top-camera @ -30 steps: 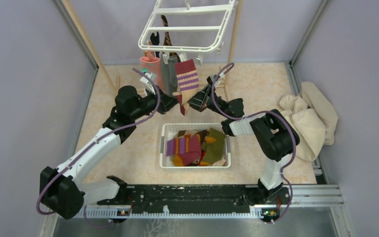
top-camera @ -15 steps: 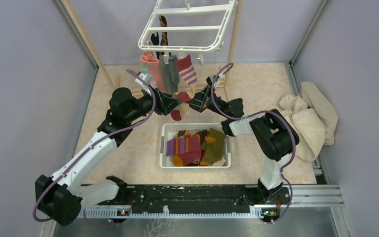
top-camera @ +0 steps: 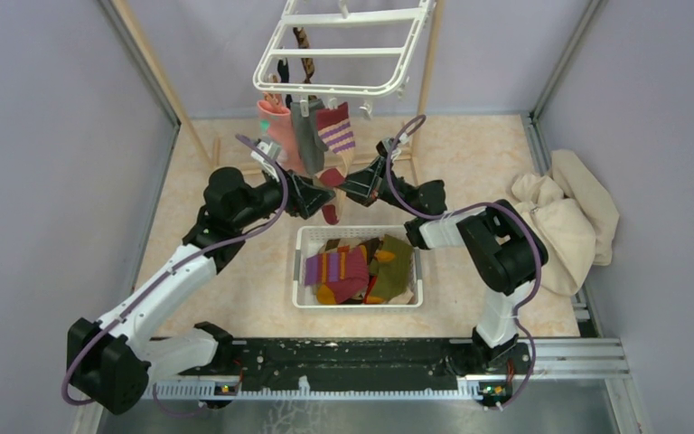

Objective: Remove the socks clipped to the hanger
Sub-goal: Adjust the hanger on the clothesline.

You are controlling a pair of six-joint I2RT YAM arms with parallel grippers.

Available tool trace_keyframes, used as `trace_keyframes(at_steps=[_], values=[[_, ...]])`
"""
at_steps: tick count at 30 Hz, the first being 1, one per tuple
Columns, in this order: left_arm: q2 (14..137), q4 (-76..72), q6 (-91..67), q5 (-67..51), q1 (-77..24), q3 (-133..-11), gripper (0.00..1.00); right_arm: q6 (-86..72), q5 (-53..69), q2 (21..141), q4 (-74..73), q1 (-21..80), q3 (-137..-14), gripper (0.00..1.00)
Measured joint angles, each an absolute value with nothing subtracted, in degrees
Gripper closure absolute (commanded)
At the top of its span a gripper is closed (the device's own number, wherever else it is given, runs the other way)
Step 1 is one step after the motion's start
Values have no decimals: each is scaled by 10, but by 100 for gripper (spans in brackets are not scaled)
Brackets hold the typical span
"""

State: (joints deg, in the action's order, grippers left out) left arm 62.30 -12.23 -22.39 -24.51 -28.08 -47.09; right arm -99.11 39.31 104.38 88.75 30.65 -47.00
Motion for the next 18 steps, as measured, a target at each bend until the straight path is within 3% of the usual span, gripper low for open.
trace_keyframes(at_steps=[1, 5, 7, 9, 12, 18], values=[[623, -126, -225, -248, -281, -469, 33, -992, 393, 1044, 888, 307, -470, 100], [623, -146, -232, -262, -281, -456, 79, -994, 396, 1044, 888, 307, -479, 100], [626, -151, -234, -269, -281, -453, 92, -997, 396, 1044, 888, 308, -483, 100], [630, -156, -234, -276, -281, -453, 100, -997, 396, 1044, 888, 308, -485, 100], [635, -159, -235, -283, -281, -453, 100, -1000, 397, 1044, 888, 307, -485, 100], [639, -118, -229, -279, -281, -477, 100, -984, 403, 1041, 884, 308, -483, 77]])
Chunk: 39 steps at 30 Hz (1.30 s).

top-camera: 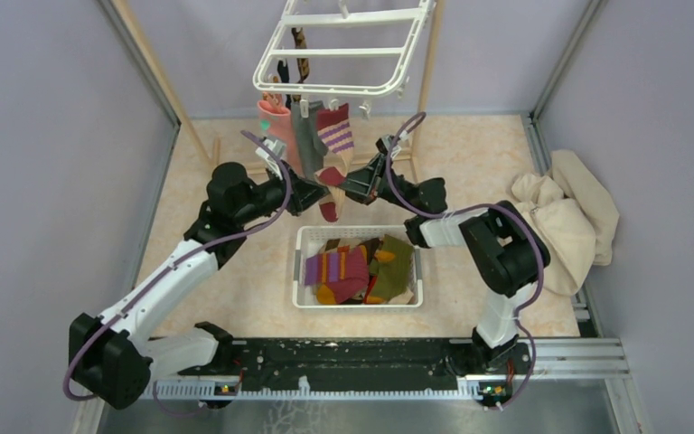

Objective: Remove the socks clipped to the hanger
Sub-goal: Adjust the hanger on the clothesline.

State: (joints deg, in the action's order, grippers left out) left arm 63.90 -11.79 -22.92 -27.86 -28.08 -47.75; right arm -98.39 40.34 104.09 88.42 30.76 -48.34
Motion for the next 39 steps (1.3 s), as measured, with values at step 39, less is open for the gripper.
trace_keyframes(at_steps=[39], values=[[710, 44, -180, 35, -393, -608, 100, -292, 23, 610, -99, 389, -653, 51]])
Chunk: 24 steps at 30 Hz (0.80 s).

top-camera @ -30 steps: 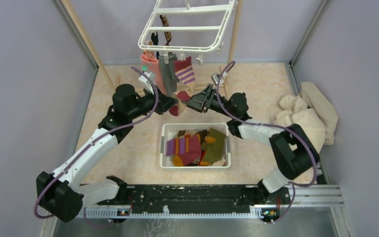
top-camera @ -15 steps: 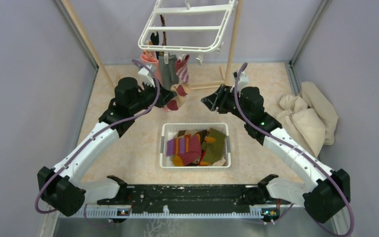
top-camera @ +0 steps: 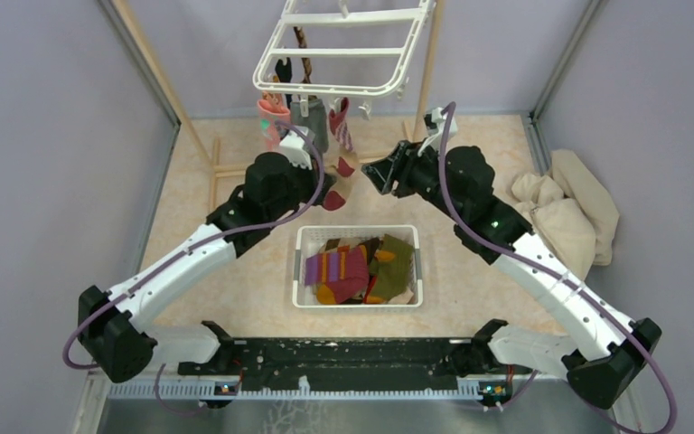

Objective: Remove the socks clipped to the hanger
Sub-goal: Adjust the hanger on the clothesline.

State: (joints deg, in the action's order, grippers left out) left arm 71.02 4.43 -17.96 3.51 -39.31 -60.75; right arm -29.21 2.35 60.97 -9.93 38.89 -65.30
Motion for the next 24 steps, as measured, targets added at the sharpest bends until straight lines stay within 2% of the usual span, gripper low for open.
trace_keyframes(at_steps=[13, 24], values=[[855, 69, -107, 208, -507, -778, 100, -246, -73, 553, -197, 390, -746, 50], [942, 79, -58, 260, -553, -885, 100, -214, -160, 503, -256, 390, -781, 48]])
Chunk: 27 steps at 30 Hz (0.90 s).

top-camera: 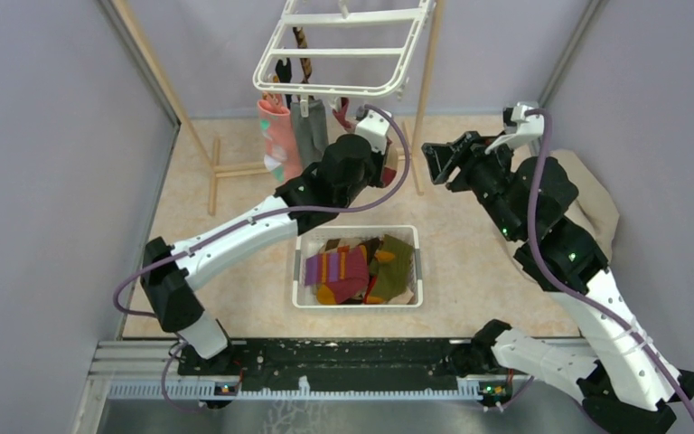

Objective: Remove the socks clipped to the hanger
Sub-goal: Adjust the hanger on the clothesline.

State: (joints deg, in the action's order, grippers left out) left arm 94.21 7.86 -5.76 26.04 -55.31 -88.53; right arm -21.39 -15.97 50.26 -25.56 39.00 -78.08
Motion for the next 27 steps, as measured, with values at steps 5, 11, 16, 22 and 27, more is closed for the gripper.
trace_keyframes(at_steps=[5, 11, 16, 22, 27], values=[[947, 82, -52, 259, -556, -904, 100, -210, -173, 508, -269, 390, -781, 47], [916, 79, -56, 259, -555, -868, 94, -210, -160, 524, -261, 389, -781, 47], [799, 105, -90, 241, -525, -754, 92, -210, -111, 561, -233, 388, -780, 48], [671, 116, -135, 172, -407, -672, 90, -210, -26, 630, -154, 388, -765, 50], [662, 117, -150, 88, -332, -658, 90, -212, 43, 677, -52, 389, -737, 51]])
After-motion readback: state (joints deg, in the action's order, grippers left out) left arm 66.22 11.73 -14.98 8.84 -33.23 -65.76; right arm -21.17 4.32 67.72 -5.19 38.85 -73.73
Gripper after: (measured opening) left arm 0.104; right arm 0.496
